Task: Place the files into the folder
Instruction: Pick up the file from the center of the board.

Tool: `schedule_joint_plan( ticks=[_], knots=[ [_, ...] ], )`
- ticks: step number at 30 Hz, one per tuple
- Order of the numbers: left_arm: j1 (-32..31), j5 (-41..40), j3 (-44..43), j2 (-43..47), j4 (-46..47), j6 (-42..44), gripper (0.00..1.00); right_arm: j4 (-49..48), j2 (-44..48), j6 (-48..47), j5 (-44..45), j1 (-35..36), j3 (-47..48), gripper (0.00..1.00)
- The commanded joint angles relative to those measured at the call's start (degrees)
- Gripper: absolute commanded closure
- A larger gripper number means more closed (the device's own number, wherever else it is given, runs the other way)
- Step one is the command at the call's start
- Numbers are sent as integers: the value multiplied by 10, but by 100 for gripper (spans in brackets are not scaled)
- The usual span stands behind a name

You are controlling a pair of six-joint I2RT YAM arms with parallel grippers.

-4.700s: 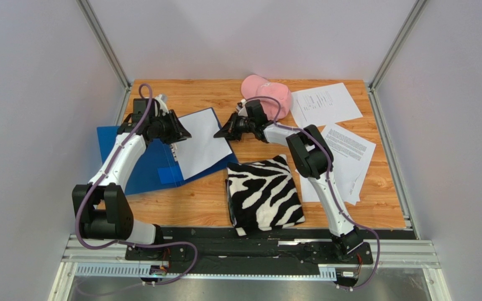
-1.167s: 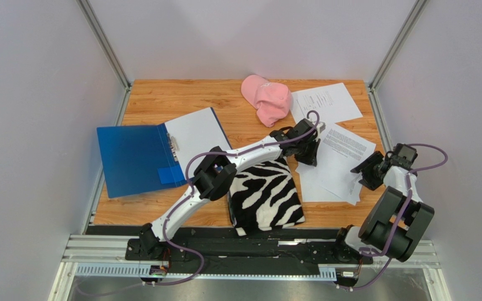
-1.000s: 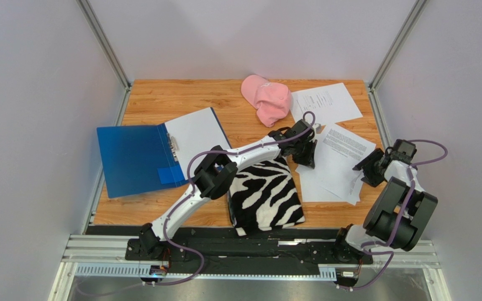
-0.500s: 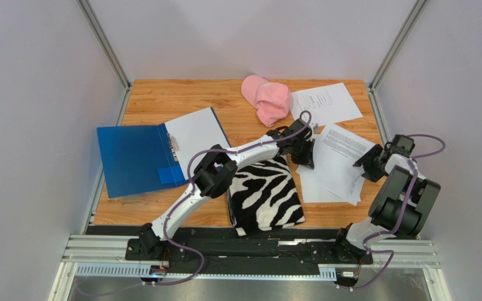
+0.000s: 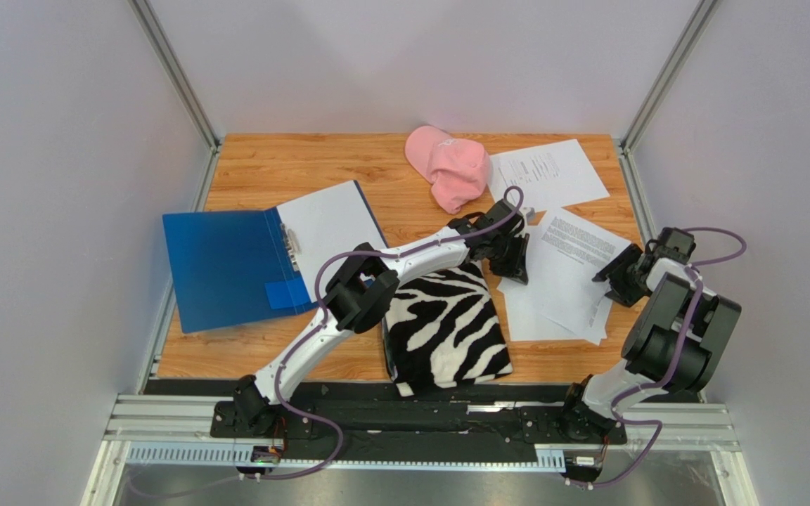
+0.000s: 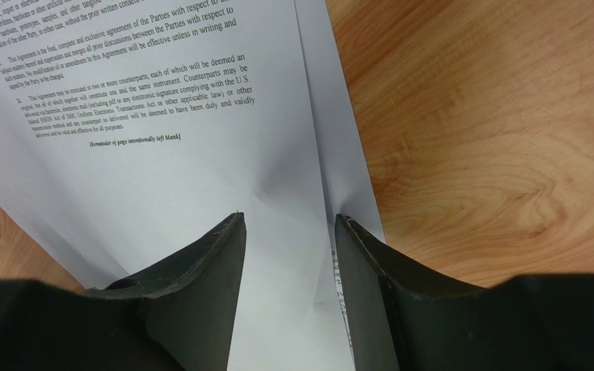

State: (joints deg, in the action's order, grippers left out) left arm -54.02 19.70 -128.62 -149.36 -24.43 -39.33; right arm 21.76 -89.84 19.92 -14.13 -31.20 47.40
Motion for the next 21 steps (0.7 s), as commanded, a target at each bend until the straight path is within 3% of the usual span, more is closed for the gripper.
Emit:
schedule_joint_plan(
  ticks=[1,21],
  knots=[
    [-4,7,-11,-8,-1,5,100,-30,-3,-8,-19,2,-4,48],
    [-4,12,-15,-10,-4,7,100,-65,23,3,-118,3,-18,57]
  ],
)
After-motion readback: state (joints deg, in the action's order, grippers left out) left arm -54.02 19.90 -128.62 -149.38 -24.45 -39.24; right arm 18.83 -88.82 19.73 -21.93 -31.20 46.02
